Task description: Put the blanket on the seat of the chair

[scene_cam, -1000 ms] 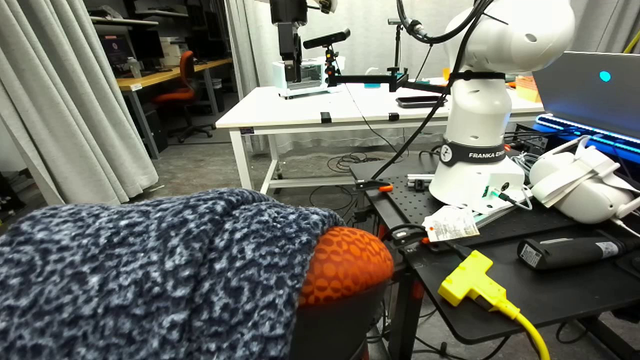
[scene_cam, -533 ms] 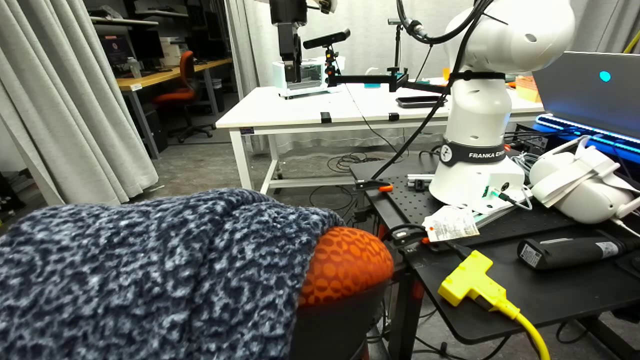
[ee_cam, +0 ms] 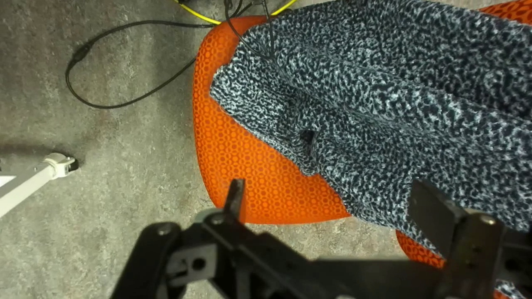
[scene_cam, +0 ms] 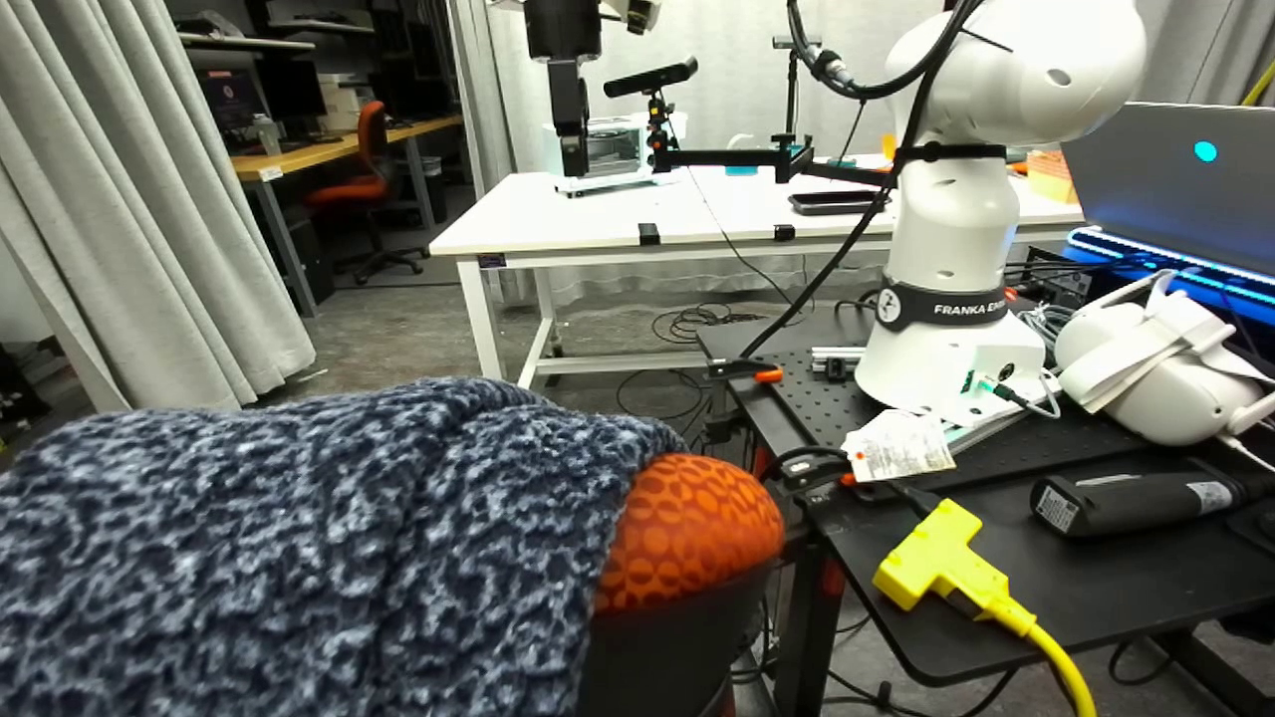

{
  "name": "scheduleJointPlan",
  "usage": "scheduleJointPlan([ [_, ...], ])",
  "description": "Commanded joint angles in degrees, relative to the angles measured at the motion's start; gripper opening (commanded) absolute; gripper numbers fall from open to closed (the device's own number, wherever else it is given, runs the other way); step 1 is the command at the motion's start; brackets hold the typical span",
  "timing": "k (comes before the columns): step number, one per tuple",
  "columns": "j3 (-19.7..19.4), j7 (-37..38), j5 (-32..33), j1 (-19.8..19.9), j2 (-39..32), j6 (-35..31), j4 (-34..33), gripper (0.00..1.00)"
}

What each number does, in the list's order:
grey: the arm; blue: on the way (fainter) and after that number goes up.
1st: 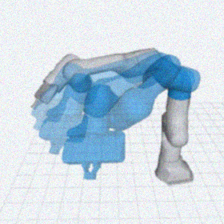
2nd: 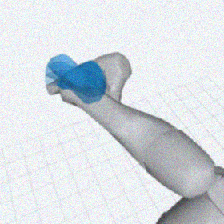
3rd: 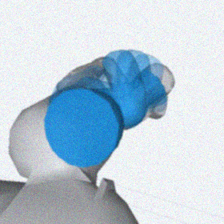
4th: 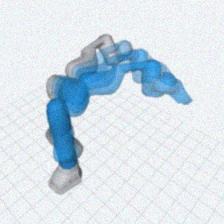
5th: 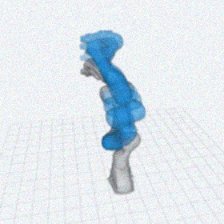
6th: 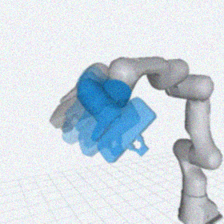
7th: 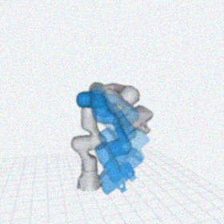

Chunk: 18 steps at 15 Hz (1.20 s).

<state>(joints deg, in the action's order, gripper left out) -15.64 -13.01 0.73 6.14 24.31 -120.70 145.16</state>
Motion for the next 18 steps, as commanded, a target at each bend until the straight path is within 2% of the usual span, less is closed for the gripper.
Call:
scheduleJointPlan([
  [1,4.37,-0.90,-2.40,-3.29,-7.85,-5.60,-1.86,1.00],
  [4,7.52,-1.84,-4.14,-5.46,-11.85,-9.16,-1.64,1.00],
  [9,11.78,-4.41,-3.43,-7.77,-14.32,-8.50,-1.72,1.00],
  [14,15.09,-11.23,-4.13,-11.06,-12.00,-6.43,0.22,1.00],
  [18,16.02,-20.37,-8.80,-14.50,-10.60,-3.38,0.95,1.00],
])
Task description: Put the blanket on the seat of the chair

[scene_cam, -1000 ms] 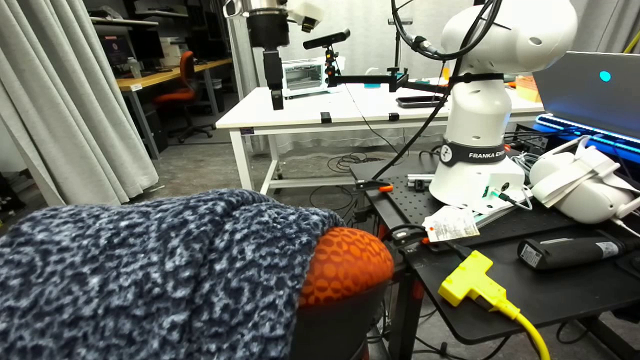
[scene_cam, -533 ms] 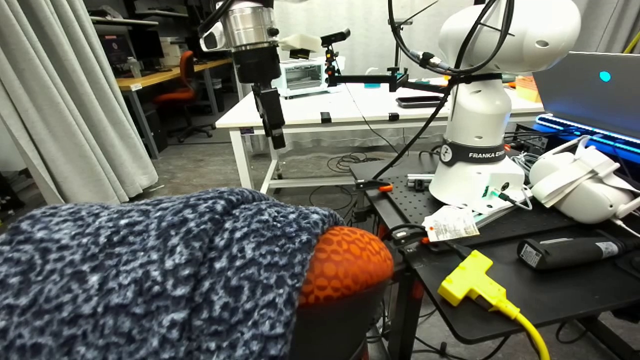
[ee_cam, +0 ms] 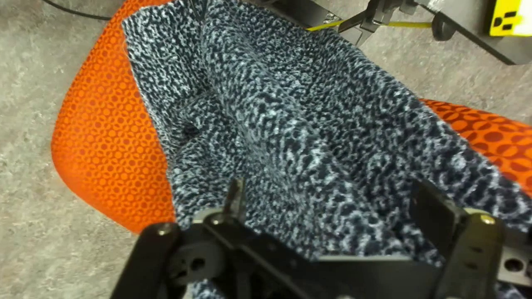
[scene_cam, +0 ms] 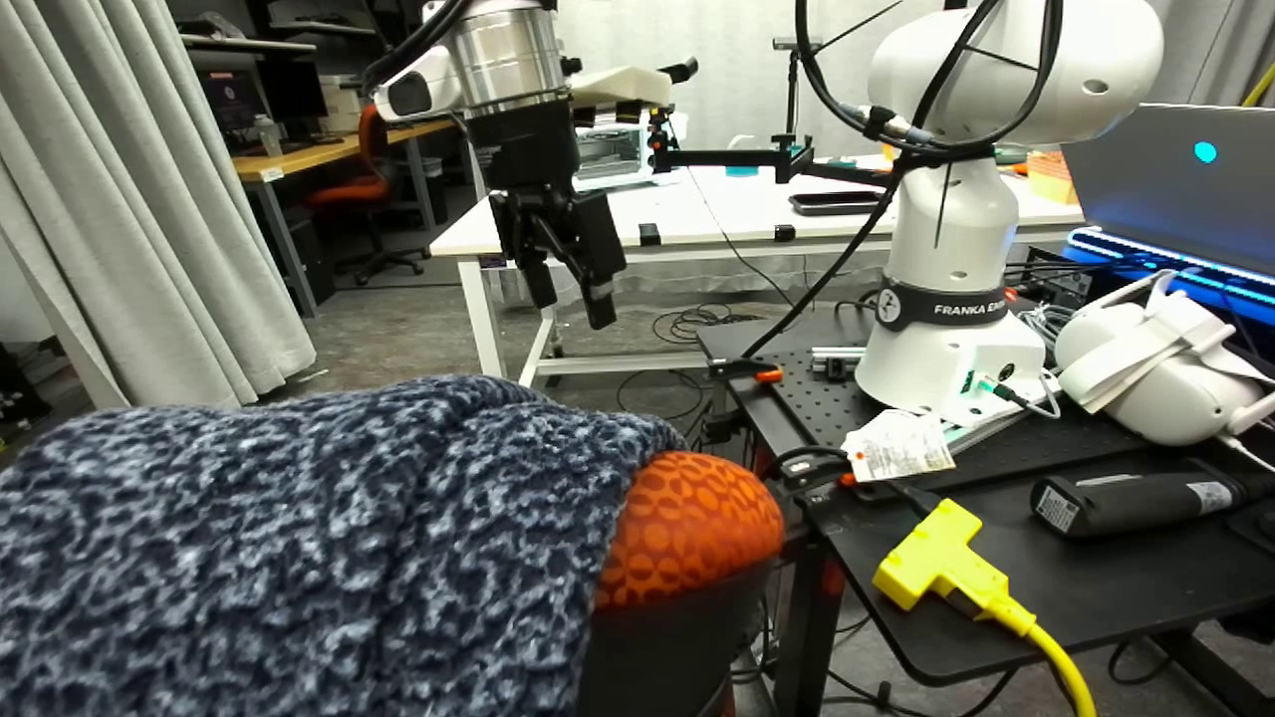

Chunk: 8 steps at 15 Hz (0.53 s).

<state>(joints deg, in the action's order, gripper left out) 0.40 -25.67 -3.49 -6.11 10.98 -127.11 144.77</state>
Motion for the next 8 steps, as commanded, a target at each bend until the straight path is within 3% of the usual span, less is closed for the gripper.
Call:
scheduleJointPlan([
  [1,-0.03,-10.45,-6.13,-3.02,2.95,3.99,1.45,1.00],
  [8,1.30,-26.17,-10.23,-6.19,3.68,4.34,2.51,1.00],
])
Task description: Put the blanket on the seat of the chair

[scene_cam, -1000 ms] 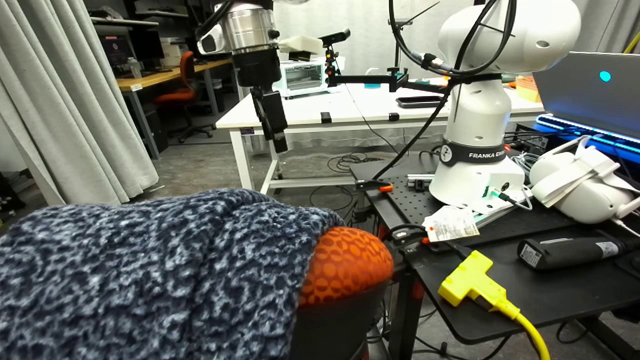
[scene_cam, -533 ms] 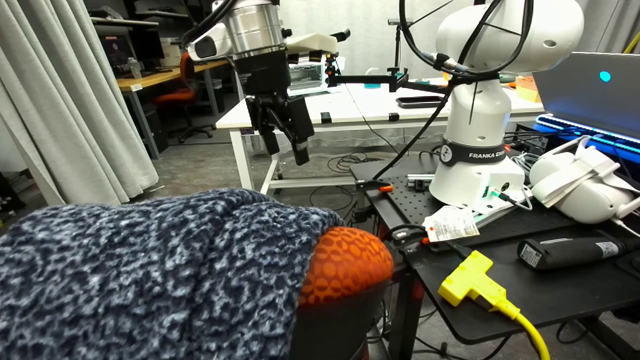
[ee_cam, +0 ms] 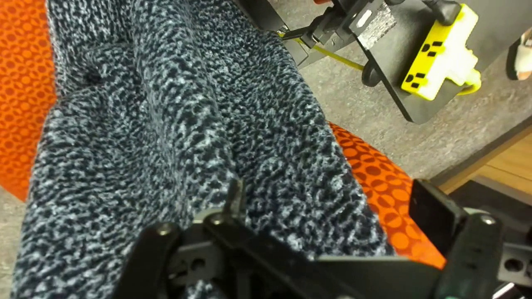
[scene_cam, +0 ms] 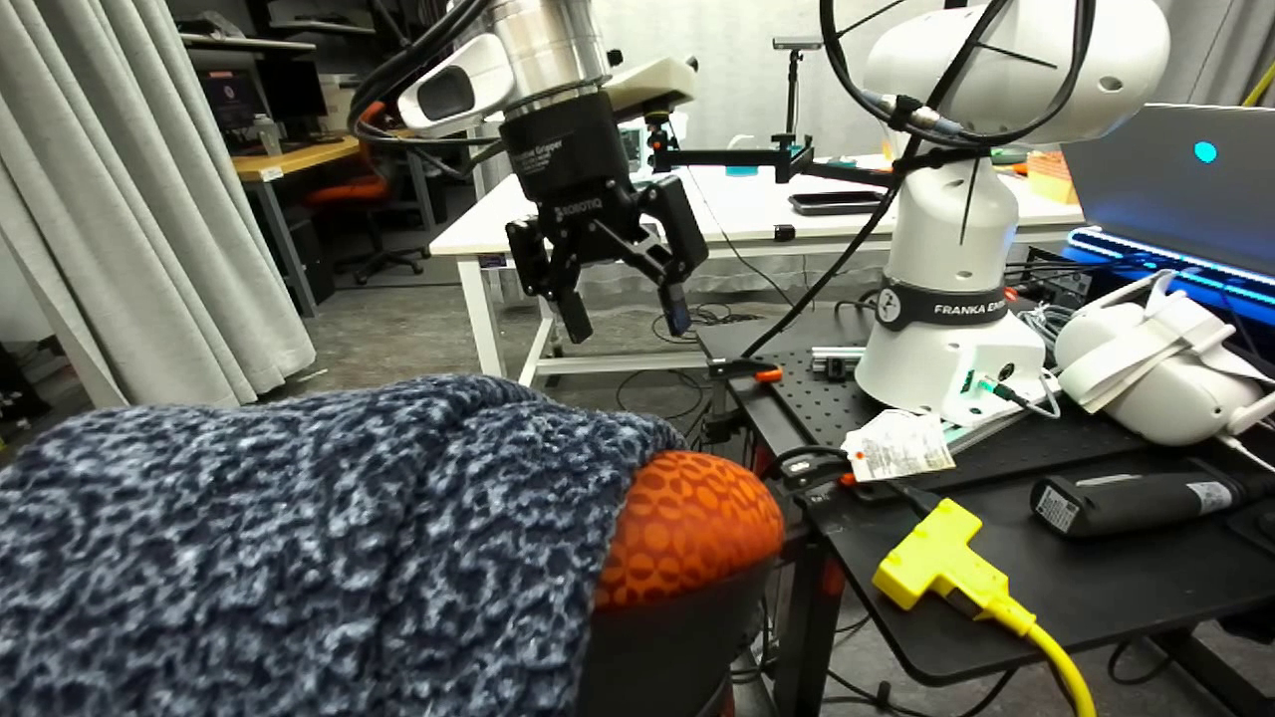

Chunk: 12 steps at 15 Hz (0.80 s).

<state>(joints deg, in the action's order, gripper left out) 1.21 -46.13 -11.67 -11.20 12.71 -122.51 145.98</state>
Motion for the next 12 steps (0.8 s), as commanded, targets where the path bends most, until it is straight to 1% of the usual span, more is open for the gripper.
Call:
scheduleJointPlan([
  [1,0.58,-7.13,-2.82,-1.39,1.98,-0.61,1.33,1.00],
  [3,0.73,-8.44,-5.07,-1.56,1.88,-2.13,1.54,1.00],
  [4,1.23,-5.60,-2.45,-0.57,0.12,-0.42,-0.08,1.00],
  [10,1.31,-5.66,-2.62,-0.56,-0.15,-0.48,-0.10,1.00],
  [12,0.59,-8.58,-6.34,-1.17,-0.65,-2.99,-0.45,1.00],
])
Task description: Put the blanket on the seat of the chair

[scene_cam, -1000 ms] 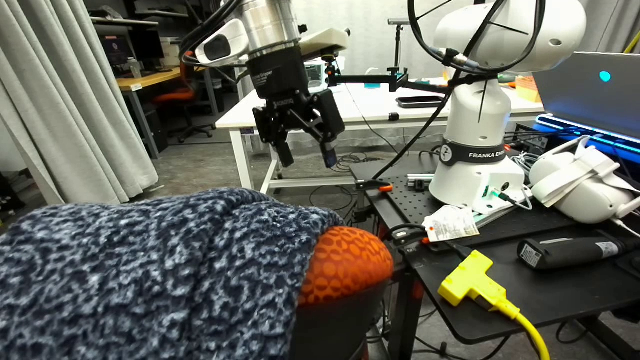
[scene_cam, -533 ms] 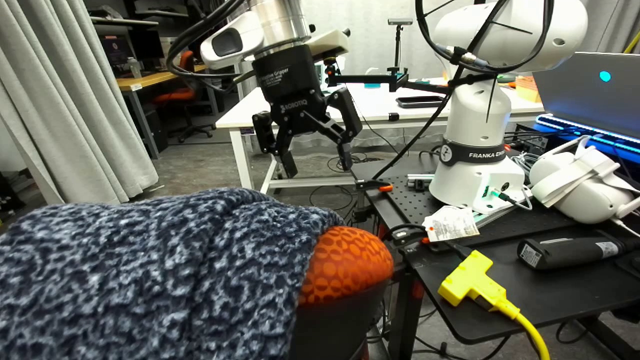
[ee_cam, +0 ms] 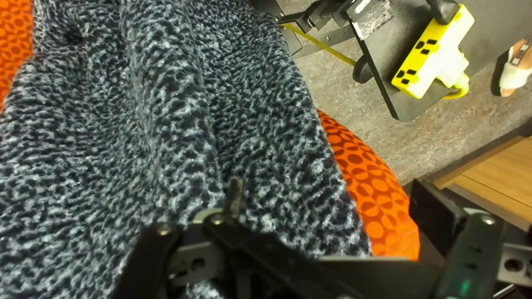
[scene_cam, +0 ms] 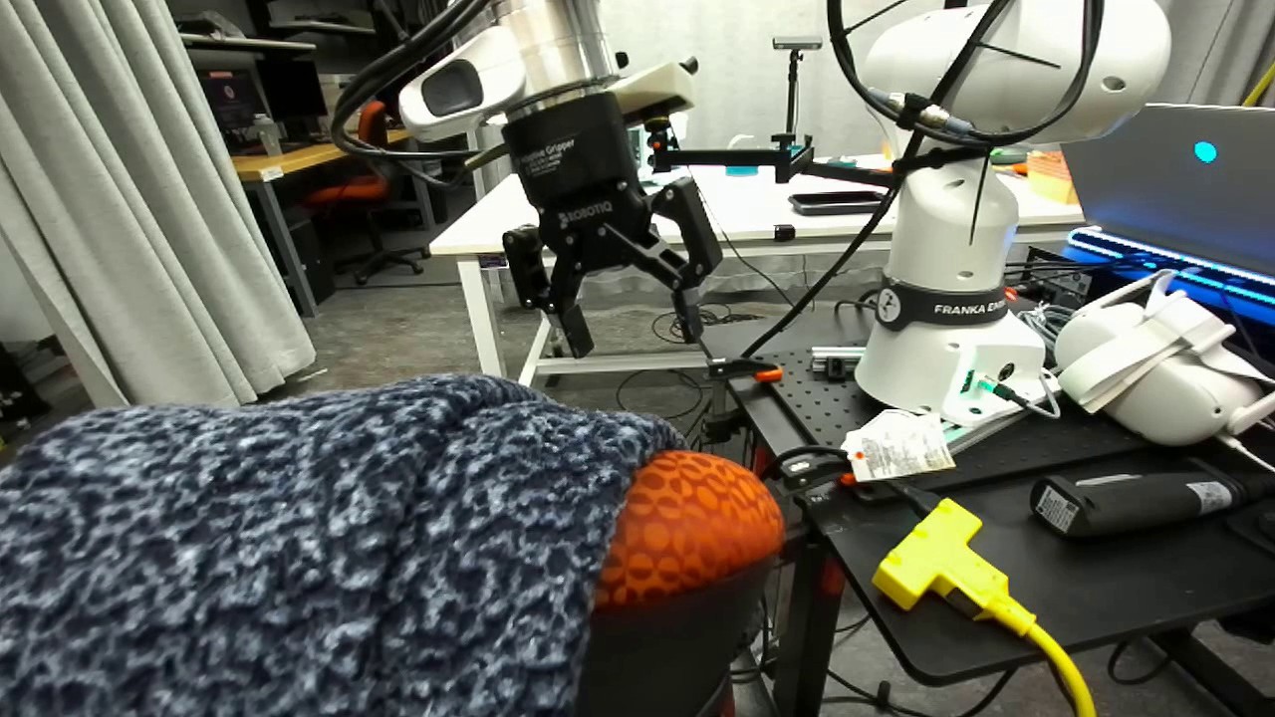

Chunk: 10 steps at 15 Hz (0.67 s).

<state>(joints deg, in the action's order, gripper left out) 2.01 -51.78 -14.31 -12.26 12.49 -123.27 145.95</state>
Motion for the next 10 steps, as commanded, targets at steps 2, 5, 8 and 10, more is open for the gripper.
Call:
scheduleJointPlan([
  [2,-0.13,-6.30,-9.10,-1.35,-0.97,-6.52,-0.87,1.00],
  [5,0.54,-13.38,-18.79,-3.66,-1.34,-11.60,-2.03,1.00],
  [8,1.72,-23.06,-28.36,-6.16,-2.11,-14.82,-2.81,1.00],
  [10,2.87,-30.20,-34.24,-7.04,-3.18,-16.42,-3.22,1.00],
])
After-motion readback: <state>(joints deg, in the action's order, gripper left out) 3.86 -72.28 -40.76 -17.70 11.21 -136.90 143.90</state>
